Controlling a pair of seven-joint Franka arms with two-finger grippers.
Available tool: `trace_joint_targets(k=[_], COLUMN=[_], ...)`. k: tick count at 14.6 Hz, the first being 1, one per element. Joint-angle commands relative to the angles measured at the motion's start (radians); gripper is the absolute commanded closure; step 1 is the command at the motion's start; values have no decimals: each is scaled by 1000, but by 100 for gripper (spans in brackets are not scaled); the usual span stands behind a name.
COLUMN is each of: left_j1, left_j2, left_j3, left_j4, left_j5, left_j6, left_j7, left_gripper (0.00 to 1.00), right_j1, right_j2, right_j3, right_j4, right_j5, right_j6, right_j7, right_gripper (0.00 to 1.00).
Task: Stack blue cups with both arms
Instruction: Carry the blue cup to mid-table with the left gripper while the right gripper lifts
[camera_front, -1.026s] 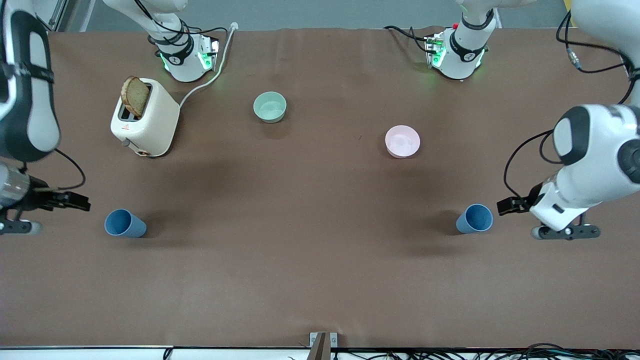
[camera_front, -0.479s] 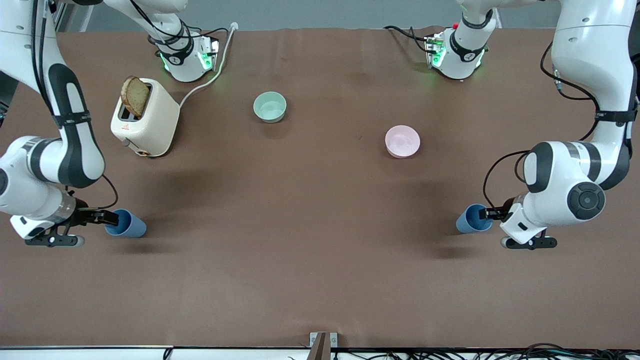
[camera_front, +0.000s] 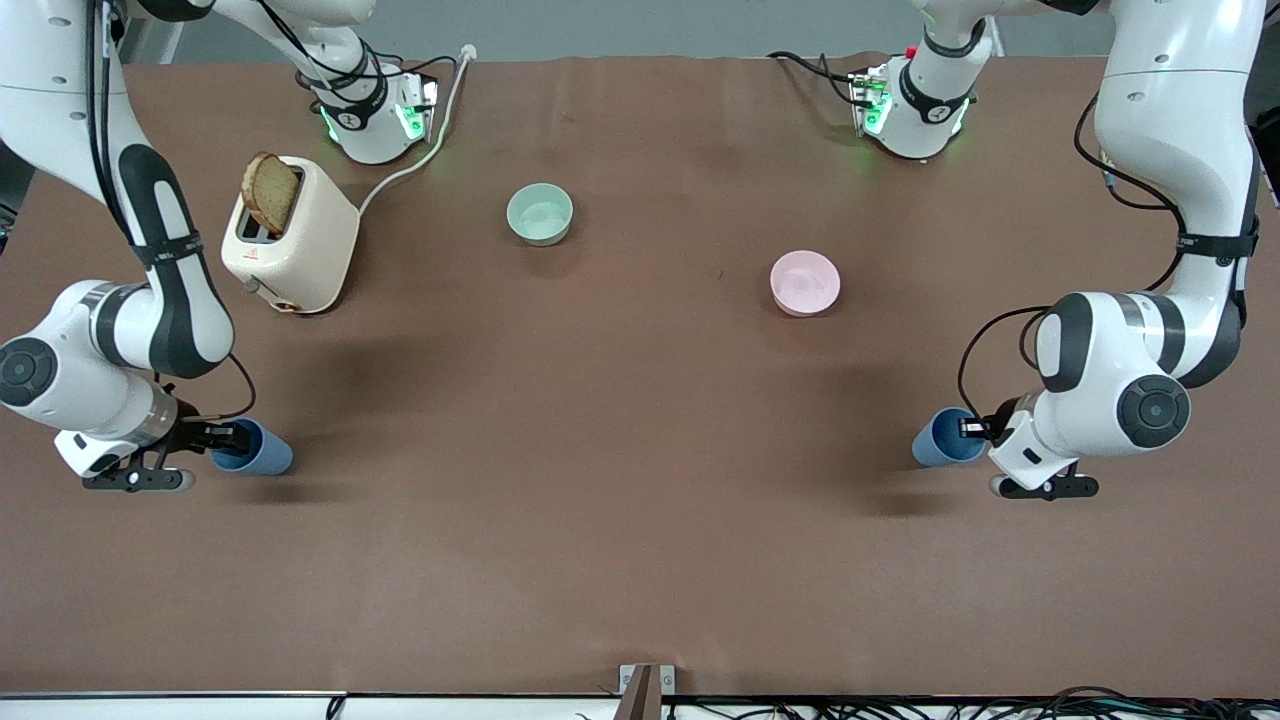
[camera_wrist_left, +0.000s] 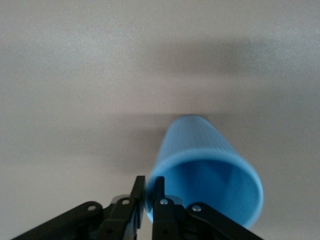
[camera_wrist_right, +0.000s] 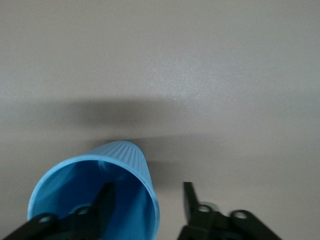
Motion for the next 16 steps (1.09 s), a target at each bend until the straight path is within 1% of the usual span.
trace_joint_targets(k=[1,2,3,4,5,6,9,10,13,15,16], left_j1=[-9,-14,-14,-8,-6,-12,-40,-78,-231,-281,-322], left_j2=[-6,-22,-42,-58,-68,-79,-73,-64,-38,-21,-10], left_j3=[-4,-6,-24,-67,-117,-172,-336,-352,-352,-355,-355], left_j4=[6,12,15,22,23,26,43,43,45,42,42], left_j5=[-9,-9,-9,-11,-27,-41,-28,-26,-31,-28,-32], left_j6=[-2,-16,-32,-49,-62,-66,-65,-59,-27,13,23], left_j7=[-12,-20,-29,-51,-96,-186,-502,-576,-770,-888,-929], left_gripper=[99,100,100,100,100,100,100,100,100,100,100], right_j1=[-9,-6,-7,-10,-10,-13,-12,-12,-7,17,42], right_j2=[13,13,13,13,13,13,-7,-13,-19,-22,-34], right_j3=[6,6,4,4,4,4,-3,-5,-5,4,4], right_j4=[13,13,13,13,13,15,62,100,261,326,346], right_j5=[55,63,63,63,63,63,54,54,61,46,48], right_j6=[10,8,10,8,7,5,-19,-73,-258,-318,-343], right_j7=[-22,-24,-25,-40,-59,-79,-108,-105,-65,14,65], right_gripper=[61,73,87,97,99,99,99,99,99,99,99])
